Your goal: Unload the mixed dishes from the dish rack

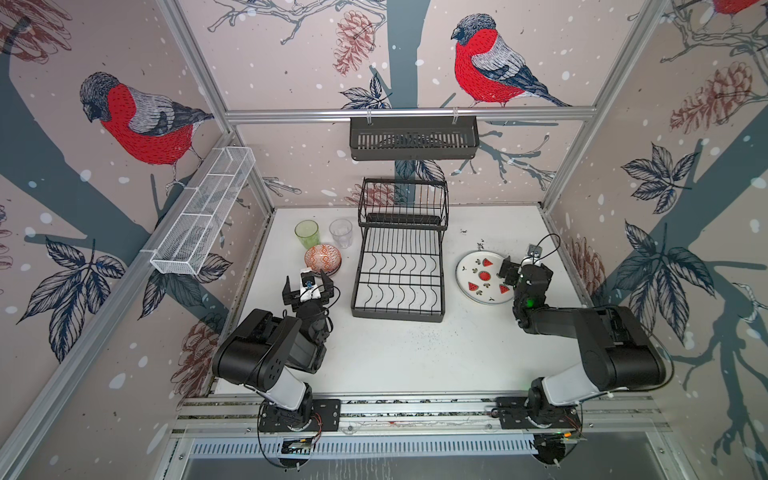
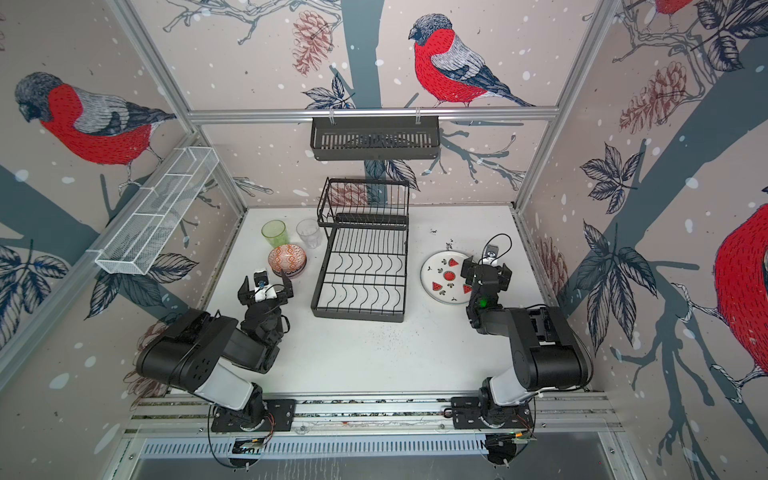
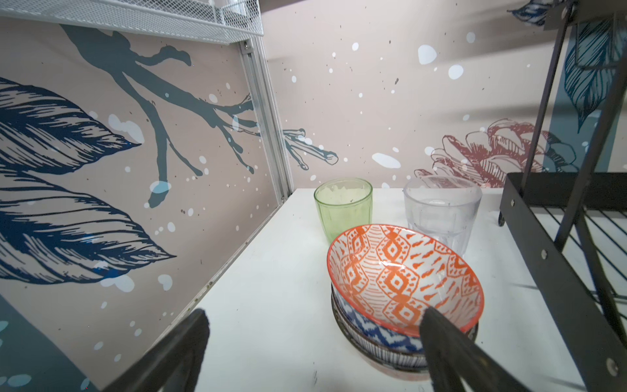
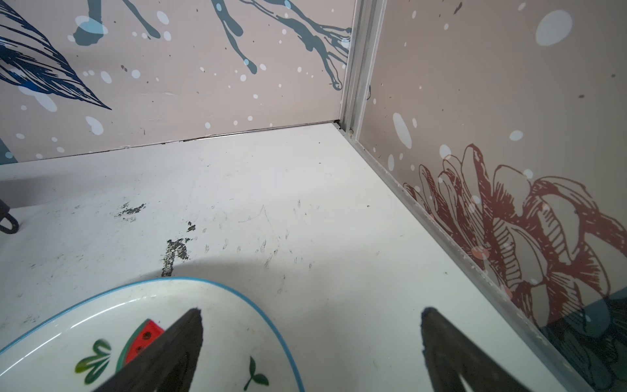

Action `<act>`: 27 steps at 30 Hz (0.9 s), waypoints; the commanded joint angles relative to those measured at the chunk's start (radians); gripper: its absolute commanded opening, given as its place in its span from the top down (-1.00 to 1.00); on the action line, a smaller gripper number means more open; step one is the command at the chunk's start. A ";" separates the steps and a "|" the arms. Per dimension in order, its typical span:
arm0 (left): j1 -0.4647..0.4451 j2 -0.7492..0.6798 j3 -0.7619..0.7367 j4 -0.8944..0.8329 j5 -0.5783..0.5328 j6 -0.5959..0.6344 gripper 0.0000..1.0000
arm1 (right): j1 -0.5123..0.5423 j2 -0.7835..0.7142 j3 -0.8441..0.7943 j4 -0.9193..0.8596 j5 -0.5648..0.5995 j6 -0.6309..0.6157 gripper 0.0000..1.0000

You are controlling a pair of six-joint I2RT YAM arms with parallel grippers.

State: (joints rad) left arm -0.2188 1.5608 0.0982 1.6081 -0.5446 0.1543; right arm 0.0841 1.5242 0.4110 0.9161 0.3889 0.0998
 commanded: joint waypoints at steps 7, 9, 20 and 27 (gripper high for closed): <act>0.052 0.030 0.046 -0.069 0.091 -0.092 -0.95 | -0.026 -0.046 -0.099 0.132 -0.121 -0.020 -0.99; 0.052 0.037 0.045 -0.056 0.067 -0.093 -0.95 | -0.048 -0.040 -0.162 0.237 -0.167 -0.011 -0.99; 0.053 0.036 0.065 -0.092 0.037 -0.107 -0.95 | -0.058 -0.021 -0.178 0.285 -0.182 -0.006 -0.99; 0.052 0.037 0.065 -0.090 0.036 -0.105 -0.95 | -0.058 -0.021 -0.178 0.285 -0.183 -0.006 -0.99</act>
State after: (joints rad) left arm -0.1684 1.5970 0.1593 1.5036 -0.5007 0.0559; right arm 0.0257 1.5028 0.2291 1.1828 0.2138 0.0834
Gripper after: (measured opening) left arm 0.976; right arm 0.995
